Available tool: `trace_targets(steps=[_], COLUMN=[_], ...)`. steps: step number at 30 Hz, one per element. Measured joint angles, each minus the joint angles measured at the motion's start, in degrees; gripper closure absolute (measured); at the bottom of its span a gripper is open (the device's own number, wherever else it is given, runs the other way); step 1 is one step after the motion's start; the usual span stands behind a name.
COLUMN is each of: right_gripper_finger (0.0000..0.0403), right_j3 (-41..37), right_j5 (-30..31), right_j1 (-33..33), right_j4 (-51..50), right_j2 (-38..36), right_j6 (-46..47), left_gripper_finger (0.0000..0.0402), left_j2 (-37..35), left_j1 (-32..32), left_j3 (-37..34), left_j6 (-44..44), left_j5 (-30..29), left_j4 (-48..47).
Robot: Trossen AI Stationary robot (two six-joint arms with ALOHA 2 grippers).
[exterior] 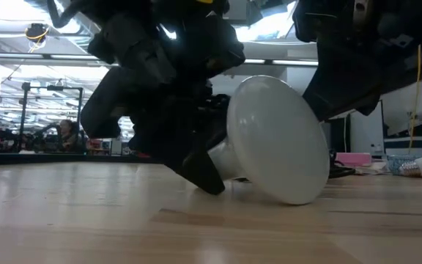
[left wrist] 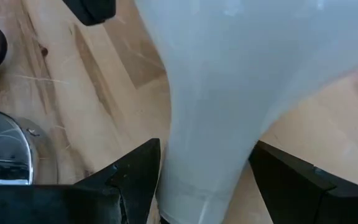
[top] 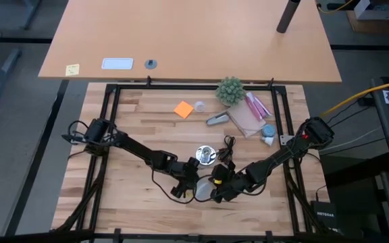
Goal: Screw lightbulb
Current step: Insert the lightbulb in the silver lamp
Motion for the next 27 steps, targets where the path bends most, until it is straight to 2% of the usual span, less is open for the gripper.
trace_targets(steps=[6,13,16,22,27], right_gripper_finger=[0.0397,0.0397,0.0397,0.0397,0.0397], right_j3=[0.0,1.4,5.0,14.7,20.9], right_j5=[-0.6,-2.9,-3.0,-0.7,1.5], right_j1=[0.0,0.1,0.0,1.1,4.2], right_j4=[-0.1,-3.7,-11.6,-36.5,-50.2], right_j2=[0.0,0.0,0.0,-0.1,-0.1], right_j6=[-2.3,-5.7,-7.4,-7.5,-7.4], left_gripper_finger=[0.0177,0.0253,0.0271,0.0271,0.0259], left_j2=[-0.5,-1.7,-2.5,-4.6,-6.0], left_j1=[-0.1,-0.1,-0.2,0.4,0.9], left_j3=[0.0,0.0,0.0,0.0,0.0], left_j6=[-1.9,-5.9,-8.8,-17.9,-24.4], left_j5=[-0.1,0.3,0.2,-0.4,-0.4], left_j4=[-0.5,-0.8,-0.9,-0.8,-0.6])
